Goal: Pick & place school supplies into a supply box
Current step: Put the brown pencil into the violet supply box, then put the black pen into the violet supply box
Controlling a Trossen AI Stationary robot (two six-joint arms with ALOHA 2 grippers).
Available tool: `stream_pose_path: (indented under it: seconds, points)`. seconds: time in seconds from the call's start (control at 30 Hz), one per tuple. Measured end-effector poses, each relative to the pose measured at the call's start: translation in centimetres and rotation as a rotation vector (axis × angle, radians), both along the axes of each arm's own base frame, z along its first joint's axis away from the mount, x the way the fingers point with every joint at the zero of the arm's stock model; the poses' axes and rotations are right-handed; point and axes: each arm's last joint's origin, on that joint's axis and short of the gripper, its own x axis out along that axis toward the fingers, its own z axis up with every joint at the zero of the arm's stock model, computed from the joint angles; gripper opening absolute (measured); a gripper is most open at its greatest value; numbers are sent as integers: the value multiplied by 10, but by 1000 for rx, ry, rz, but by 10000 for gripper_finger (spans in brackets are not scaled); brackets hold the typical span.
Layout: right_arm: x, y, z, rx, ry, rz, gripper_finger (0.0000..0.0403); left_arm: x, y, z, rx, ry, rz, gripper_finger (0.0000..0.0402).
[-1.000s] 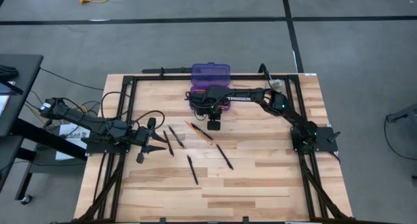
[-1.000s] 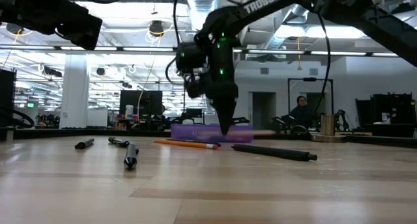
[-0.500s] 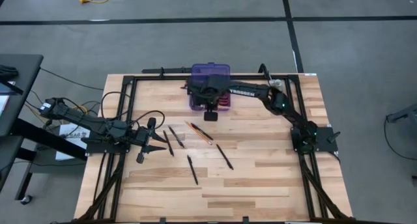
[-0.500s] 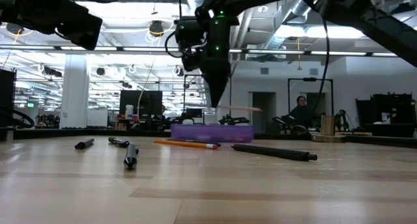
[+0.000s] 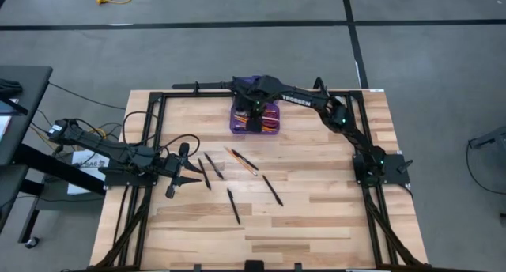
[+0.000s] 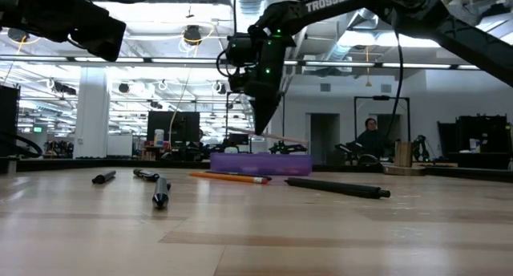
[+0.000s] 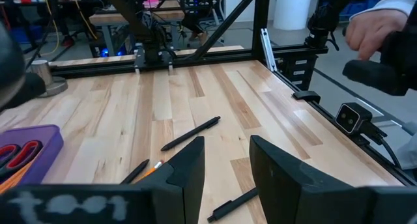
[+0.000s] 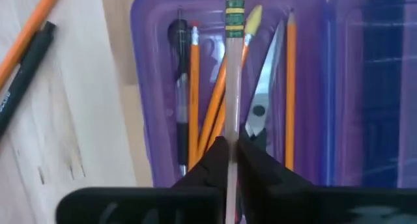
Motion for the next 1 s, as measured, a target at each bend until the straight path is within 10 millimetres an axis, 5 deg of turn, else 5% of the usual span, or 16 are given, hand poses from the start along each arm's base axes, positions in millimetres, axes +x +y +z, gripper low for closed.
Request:
stream_pose_path:
  seconds: [0.57,1.0]
  points:
    - [3,4,2,-6,-20,10,76,0,0,0,-7,2,1,112]
    - [-18,21,5,-32,226,-254,76,0,0,-1,-2,14,1,112]
